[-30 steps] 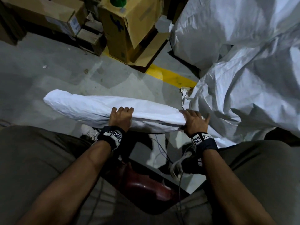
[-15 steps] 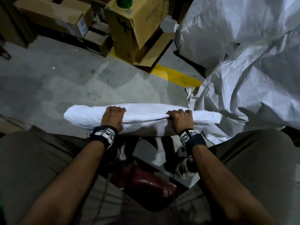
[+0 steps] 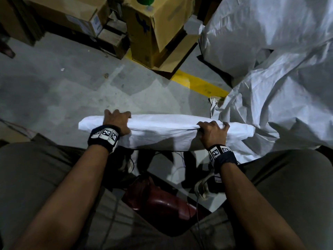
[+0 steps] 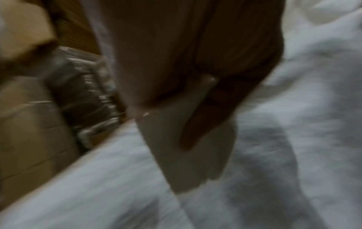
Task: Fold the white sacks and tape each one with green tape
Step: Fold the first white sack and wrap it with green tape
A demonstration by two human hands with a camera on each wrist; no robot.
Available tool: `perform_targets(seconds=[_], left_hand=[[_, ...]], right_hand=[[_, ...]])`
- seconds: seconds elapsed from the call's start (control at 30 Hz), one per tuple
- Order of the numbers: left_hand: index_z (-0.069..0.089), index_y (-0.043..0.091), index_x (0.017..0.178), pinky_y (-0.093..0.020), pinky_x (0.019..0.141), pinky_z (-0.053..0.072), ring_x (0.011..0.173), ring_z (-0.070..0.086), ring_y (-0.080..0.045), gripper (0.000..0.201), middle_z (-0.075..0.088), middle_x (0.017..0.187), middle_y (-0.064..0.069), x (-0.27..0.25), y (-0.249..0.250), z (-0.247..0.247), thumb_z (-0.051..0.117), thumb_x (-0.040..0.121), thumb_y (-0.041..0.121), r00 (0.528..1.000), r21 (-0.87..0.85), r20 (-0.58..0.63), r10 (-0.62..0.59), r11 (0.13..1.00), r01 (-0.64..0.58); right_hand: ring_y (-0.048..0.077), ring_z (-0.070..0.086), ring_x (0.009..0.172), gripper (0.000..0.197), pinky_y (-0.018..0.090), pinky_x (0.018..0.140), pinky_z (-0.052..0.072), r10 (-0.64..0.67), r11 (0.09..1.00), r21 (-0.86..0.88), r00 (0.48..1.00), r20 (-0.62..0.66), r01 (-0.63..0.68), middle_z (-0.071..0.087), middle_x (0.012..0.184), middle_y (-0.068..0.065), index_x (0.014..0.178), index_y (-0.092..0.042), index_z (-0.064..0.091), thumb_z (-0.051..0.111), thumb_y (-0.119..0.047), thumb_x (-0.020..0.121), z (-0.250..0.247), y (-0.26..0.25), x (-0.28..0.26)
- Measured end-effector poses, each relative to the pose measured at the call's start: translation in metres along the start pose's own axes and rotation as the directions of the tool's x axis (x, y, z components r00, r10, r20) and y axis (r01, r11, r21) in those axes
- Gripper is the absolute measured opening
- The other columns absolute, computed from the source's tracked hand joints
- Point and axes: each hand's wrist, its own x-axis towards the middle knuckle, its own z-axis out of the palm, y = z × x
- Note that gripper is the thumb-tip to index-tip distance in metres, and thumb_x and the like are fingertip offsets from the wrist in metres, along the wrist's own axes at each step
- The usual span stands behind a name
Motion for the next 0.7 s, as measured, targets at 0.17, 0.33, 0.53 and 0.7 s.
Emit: perform_targets(seconds=[0.17,0.33,0.53,0.7], left_hand=[[0.06,0.036,0.126,-0.073,0.106,0.025,0.133,0.041,-0.031,0.054,0.058,0.133,-0.004,-0.003,-0.04,-0.006,0.077,0.075,0.041,0.967,-0.174,0.1,-0.234,0.953,0.248],[0.064,0.027,0.115,-0.086,0.088,0.029,0.124,0.04,-0.036,0.034,0.06,0.118,-0.007,-0.004,-0.028,-0.021,0.064,0.084,0.015,0.945,-0.257,-0.158,-0.285,0.936,0.239],[0.062,0.019,0.121,-0.088,0.086,0.027,0.122,0.039,-0.039,0.043,0.056,0.118,-0.014,0.015,-0.042,-0.059,0.063,0.081,0.002,0.871,-0.39,-0.313,-0.379,0.887,0.246],[0.058,0.018,0.117,-0.077,0.086,0.035,0.117,0.042,-0.038,0.051,0.054,0.115,-0.014,0.019,-0.061,-0.089,0.063,0.07,0.0,0.709,-0.442,-0.578,-0.405,0.885,0.145]], right_hand=[[0.027,0.062,0.1,0.028,0.068,0.098,0.022,0.133,0.988,0.071,0.991,0.024,-0.135,0.072,0.086,-0.002,0.098,-0.031,0.072,0.062,-0.015,0.078,-0.008,-0.006,0.013],[0.028,0.053,0.122,0.032,0.051,0.082,0.038,0.311,0.929,0.222,0.95,-0.038,-0.295,0.071,0.102,-0.001,0.107,-0.031,0.07,0.053,-0.017,0.085,-0.03,-0.024,0.041],[0.041,0.053,0.105,0.032,0.045,0.084,0.048,0.092,0.869,0.492,0.994,-0.064,-0.049,0.072,0.102,0.014,0.107,-0.016,0.074,0.048,-0.015,0.088,-0.046,-0.021,0.116],[0.039,0.057,0.103,0.044,0.042,0.089,0.048,0.066,0.772,0.618,0.95,-0.305,0.145,0.072,0.097,0.015,0.104,-0.009,0.077,0.044,-0.024,0.079,-0.079,-0.03,0.169]])
